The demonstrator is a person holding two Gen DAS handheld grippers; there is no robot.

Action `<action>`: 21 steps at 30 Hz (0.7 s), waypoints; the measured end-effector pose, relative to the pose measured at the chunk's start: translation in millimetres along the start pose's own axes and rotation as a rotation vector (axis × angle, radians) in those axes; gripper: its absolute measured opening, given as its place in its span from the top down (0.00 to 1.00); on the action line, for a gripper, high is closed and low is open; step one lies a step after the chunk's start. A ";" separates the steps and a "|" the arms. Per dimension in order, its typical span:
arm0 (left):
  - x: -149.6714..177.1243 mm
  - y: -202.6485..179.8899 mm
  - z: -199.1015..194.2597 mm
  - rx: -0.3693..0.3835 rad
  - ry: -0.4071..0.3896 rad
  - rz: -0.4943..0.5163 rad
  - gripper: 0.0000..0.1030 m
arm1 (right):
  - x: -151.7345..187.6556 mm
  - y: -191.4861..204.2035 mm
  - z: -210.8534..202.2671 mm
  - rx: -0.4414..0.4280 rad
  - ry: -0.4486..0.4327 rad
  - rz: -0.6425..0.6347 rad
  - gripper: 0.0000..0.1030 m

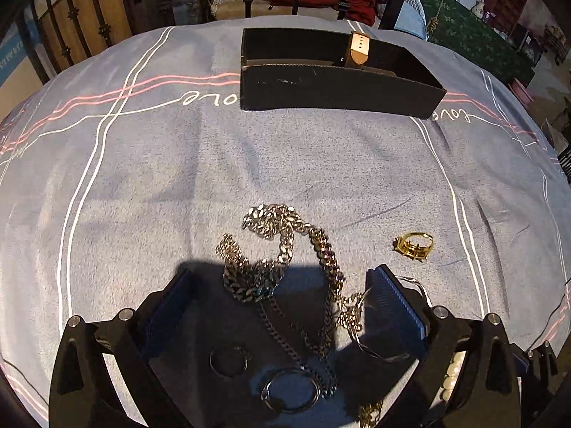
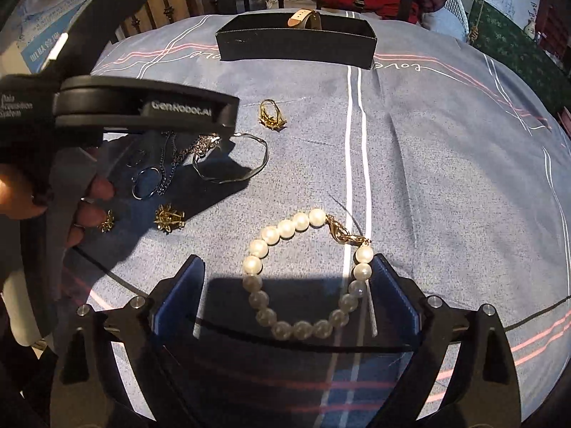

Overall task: Organize jewelry
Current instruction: 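Grasp the pearl bracelet with the right tool, then lower the pearl bracelet into the box while the left tool drops the chain there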

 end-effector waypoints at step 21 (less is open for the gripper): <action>-47.5 -12.9 -73.2 -0.007 -0.210 0.107 0.92 | -81.0 -27.1 -49.4 -0.063 -0.158 0.050 0.82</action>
Point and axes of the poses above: each gripper's, at about its wrist camera, not at the fingertips, and z roughly the way its jaws point, y to its left, x to its underside, the point moved 1 cm from there along z, roughly the way its jaws point, and after that the axes turned 2 degrees about x, right-handed, at the moved point
